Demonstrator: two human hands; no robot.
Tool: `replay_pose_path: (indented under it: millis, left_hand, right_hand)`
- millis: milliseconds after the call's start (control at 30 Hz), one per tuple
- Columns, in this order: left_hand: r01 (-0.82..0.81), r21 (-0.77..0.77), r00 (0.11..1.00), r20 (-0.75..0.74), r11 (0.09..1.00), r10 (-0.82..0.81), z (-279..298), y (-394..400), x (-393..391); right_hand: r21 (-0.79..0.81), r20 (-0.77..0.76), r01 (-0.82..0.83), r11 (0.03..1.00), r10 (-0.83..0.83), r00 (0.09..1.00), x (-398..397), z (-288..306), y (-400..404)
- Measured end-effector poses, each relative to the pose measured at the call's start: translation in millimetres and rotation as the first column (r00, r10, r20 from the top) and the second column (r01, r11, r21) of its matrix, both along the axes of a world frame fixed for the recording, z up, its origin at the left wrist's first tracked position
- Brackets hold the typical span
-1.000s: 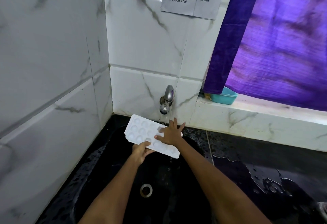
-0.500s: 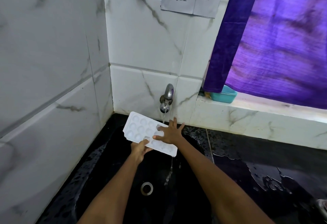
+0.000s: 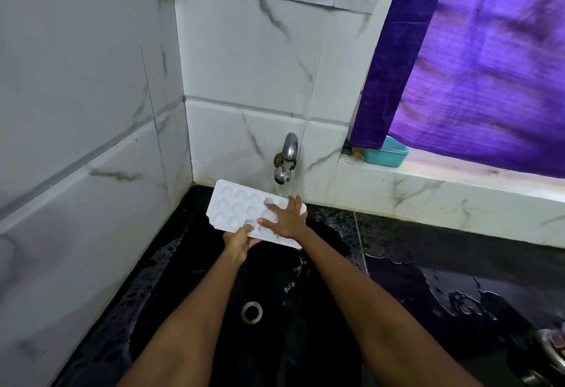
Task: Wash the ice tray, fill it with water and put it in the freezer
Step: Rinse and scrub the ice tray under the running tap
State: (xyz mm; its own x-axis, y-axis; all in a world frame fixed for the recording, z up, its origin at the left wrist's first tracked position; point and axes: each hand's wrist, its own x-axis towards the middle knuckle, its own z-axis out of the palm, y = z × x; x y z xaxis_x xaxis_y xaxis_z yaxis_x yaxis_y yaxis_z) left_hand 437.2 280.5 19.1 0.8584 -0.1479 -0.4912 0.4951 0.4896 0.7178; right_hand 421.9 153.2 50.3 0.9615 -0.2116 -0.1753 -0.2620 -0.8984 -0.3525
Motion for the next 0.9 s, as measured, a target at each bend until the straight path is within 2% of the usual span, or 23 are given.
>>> replay_pose_path:
  millis: [100, 133, 267, 367, 433, 533, 667, 767, 900]
  left_hand:
    - [-0.044, -0.016, 0.999, -0.002, 0.999, 0.044, 1.0, 5.7, 3.2]
    - [-0.061, -0.034, 0.998, -0.015, 0.998, 0.061, -0.1, 7.0, 4.3]
    - [-0.027, -0.033, 0.999, -0.027, 0.999, 0.026, -4.6, 5.9, 2.1]
    - [-0.056, -0.055, 0.998, -0.034, 0.997, 0.054, -6.0, 4.6, 0.4]
    - [-0.076, -0.034, 0.997, -0.031, 0.997, 0.075, -5.9, 6.4, 1.6]
    - [-0.051, 0.015, 0.998, -0.020, 0.999, 0.052, -4.4, 8.7, 4.2]
    - [-0.055, 0.037, 0.998, 0.005, 0.998, 0.055, -4.8, 9.5, 8.5]
    - [-0.038, 0.048, 0.999, 0.004, 0.998, 0.038, -4.5, 9.3, 6.5]
    - [-0.066, -0.015, 0.998, -0.011, 0.998, 0.066, -2.5, 7.0, 9.1]
  right_hand:
    - [0.025, 0.241, 0.013, 1.000, -0.019, 0.970, -4.7, -1.2, -10.3]
    - [-0.002, 0.262, 0.024, 1.000, -0.022, 0.965, -6.1, -2.7, -13.2]
    - [-0.135, 0.111, 0.031, 0.990, -0.016, 0.994, -2.9, -5.2, -9.1]
    - [-0.060, 0.046, 0.033, 0.998, -0.030, 0.998, 0.7, -1.3, -4.0]
    - [-0.051, 0.043, 0.031, 0.998, -0.029, 0.999, 1.1, 0.6, -8.6]
    - [-0.196, 0.036, 0.017, 0.980, -0.010, 0.999, 2.4, 0.1, -9.8]
    - [-0.195, 0.023, 0.004, 0.981, 0.001, 1.000, 3.9, 3.1, -5.8]
    - [-0.313, -0.005, 0.004, 0.950, -0.006, 1.000, 7.2, 5.3, -3.3]
    - [-0.223, -0.013, -0.028, 0.974, 0.026, 1.000, 5.9, 0.5, -4.7]
